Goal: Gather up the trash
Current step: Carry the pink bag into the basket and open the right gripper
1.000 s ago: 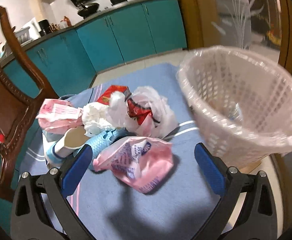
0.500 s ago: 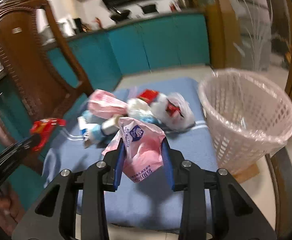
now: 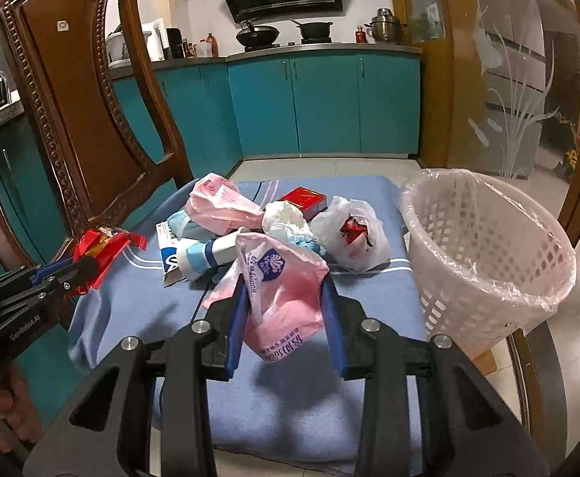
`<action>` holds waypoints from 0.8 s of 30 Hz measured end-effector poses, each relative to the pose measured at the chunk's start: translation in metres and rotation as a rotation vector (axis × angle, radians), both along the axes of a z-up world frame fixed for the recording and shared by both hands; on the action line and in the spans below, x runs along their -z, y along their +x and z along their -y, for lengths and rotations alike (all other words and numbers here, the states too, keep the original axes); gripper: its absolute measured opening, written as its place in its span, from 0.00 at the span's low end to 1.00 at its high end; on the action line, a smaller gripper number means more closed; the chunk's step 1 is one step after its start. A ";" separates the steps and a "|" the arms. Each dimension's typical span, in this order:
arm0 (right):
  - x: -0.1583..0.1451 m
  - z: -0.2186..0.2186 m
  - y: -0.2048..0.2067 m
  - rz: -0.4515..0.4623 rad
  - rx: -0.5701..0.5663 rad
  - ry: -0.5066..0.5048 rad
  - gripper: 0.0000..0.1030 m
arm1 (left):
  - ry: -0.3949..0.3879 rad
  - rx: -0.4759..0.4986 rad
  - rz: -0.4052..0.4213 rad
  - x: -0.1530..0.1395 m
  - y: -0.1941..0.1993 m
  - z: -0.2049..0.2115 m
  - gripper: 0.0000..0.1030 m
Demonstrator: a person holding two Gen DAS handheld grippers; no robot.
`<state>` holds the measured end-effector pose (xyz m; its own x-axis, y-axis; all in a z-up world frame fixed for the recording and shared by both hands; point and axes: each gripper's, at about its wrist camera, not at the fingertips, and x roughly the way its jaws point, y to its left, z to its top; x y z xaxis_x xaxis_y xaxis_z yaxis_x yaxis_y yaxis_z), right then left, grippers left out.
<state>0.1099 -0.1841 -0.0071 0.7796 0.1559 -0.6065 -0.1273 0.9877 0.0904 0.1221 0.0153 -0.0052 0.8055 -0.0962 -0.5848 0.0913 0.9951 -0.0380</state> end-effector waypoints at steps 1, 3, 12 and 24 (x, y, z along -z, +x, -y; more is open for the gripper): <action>0.001 0.001 0.001 -0.004 0.001 0.002 0.35 | 0.000 0.001 0.000 0.000 0.000 0.000 0.21; 0.002 0.001 0.002 -0.009 0.002 0.002 0.35 | 0.004 0.005 0.000 0.000 0.000 0.002 0.21; 0.002 0.000 0.003 -0.004 0.002 0.006 0.35 | 0.009 0.006 -0.010 0.002 0.004 0.002 0.21; 0.005 -0.002 0.004 -0.015 -0.009 -0.002 0.35 | 0.013 0.014 -0.016 0.004 0.004 0.004 0.21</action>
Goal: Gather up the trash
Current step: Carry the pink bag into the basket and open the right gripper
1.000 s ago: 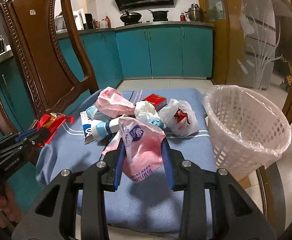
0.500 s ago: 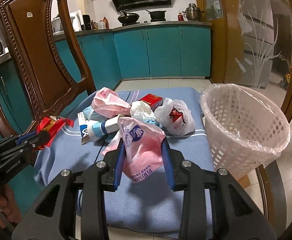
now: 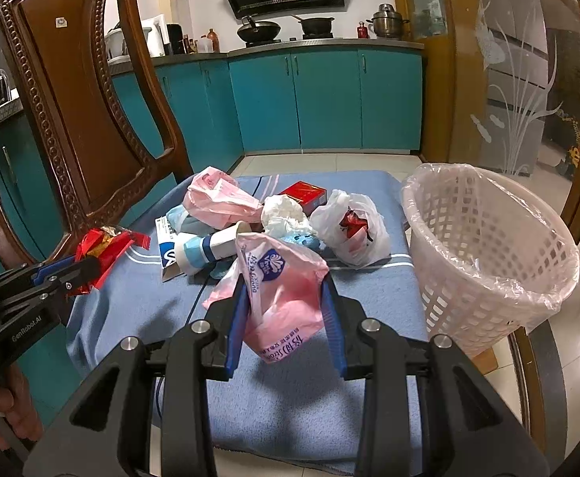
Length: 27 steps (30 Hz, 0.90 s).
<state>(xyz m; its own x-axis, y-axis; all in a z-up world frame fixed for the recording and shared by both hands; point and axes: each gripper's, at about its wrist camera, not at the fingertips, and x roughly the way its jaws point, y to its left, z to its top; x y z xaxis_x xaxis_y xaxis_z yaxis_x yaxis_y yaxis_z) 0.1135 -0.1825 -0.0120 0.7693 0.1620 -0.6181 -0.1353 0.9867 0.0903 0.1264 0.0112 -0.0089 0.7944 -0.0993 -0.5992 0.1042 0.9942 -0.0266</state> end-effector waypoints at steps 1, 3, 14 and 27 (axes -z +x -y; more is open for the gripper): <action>0.000 0.000 0.000 0.001 -0.001 -0.001 0.35 | 0.001 -0.001 0.001 0.000 0.000 0.000 0.21; 0.000 0.000 0.000 0.000 -0.003 -0.002 0.35 | 0.000 -0.002 0.001 0.000 0.000 0.000 0.21; -0.012 0.040 0.015 0.072 0.122 -0.002 0.35 | 0.000 0.000 0.001 0.001 -0.001 0.000 0.21; 0.015 0.167 0.056 0.068 0.528 0.018 0.36 | -0.010 -0.001 -0.008 0.001 0.002 -0.002 0.21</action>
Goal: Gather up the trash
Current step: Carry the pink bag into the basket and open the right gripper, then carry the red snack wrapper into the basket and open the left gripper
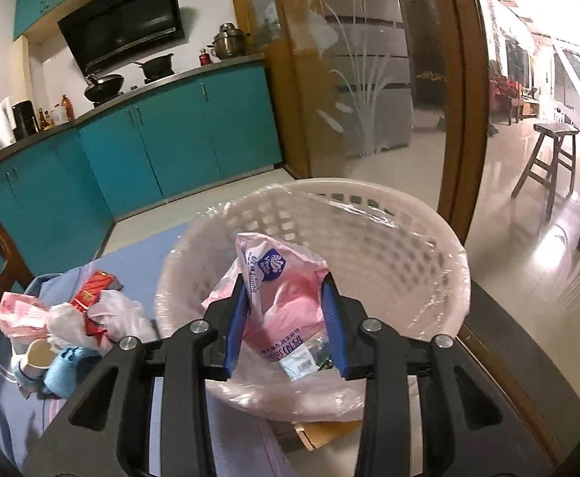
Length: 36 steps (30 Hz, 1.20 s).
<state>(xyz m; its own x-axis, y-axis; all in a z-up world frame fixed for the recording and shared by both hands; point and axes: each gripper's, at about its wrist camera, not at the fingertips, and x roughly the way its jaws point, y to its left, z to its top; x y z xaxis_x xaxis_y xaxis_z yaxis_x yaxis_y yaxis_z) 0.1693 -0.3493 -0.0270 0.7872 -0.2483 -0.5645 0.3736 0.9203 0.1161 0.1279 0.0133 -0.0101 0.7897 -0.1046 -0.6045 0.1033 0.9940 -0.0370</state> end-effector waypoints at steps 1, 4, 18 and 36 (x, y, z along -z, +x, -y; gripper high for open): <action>0.000 0.000 0.000 0.002 0.000 -0.004 0.36 | 0.000 0.001 -0.001 0.000 0.000 0.000 0.21; 0.003 -0.001 0.002 -0.004 0.008 -0.025 0.48 | 0.001 0.003 -0.002 0.001 0.001 0.001 0.21; -0.035 -0.100 -0.059 0.119 -0.290 -0.048 0.97 | -0.003 0.001 -0.010 0.002 0.003 -0.001 0.21; -0.017 -0.150 -0.063 0.022 -0.397 -0.135 0.97 | 0.002 0.004 -0.012 0.001 0.003 0.003 0.21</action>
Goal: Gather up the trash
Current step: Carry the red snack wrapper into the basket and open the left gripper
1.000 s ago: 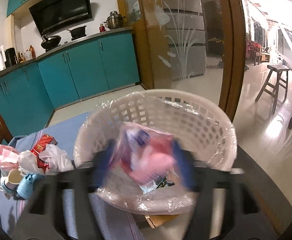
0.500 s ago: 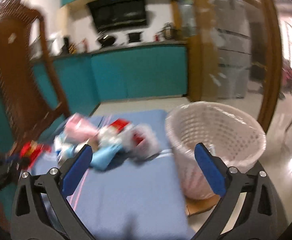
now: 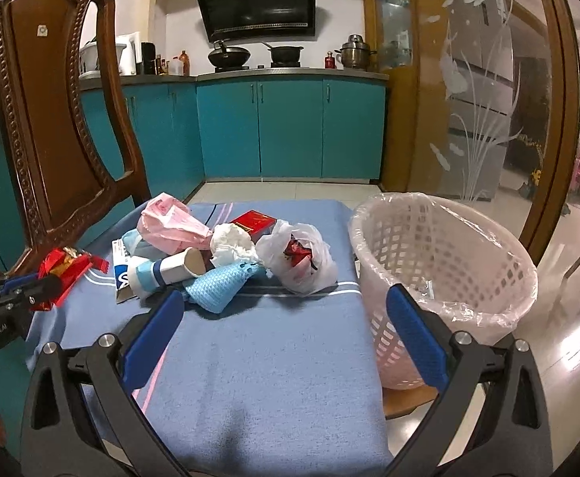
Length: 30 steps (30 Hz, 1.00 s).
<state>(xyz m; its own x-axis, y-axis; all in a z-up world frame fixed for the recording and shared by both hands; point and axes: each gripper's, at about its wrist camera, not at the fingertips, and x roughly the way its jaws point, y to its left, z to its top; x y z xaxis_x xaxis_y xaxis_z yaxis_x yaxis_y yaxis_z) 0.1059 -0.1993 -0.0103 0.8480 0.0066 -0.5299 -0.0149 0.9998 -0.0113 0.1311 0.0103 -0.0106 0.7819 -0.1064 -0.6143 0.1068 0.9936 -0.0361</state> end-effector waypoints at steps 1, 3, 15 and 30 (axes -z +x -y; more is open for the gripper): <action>-0.001 0.000 0.000 0.001 0.000 0.002 0.97 | 0.002 0.002 0.000 0.000 0.000 0.001 0.21; -0.002 0.001 0.001 0.005 -0.003 0.005 0.97 | 0.004 0.003 -0.002 0.000 0.001 0.002 0.21; 0.010 0.005 0.015 -0.045 0.021 0.058 0.97 | 0.023 0.363 0.058 -0.096 0.079 0.115 0.21; 0.020 0.021 0.022 -0.113 0.047 0.160 0.97 | 0.120 0.586 0.047 -0.119 0.175 0.262 0.88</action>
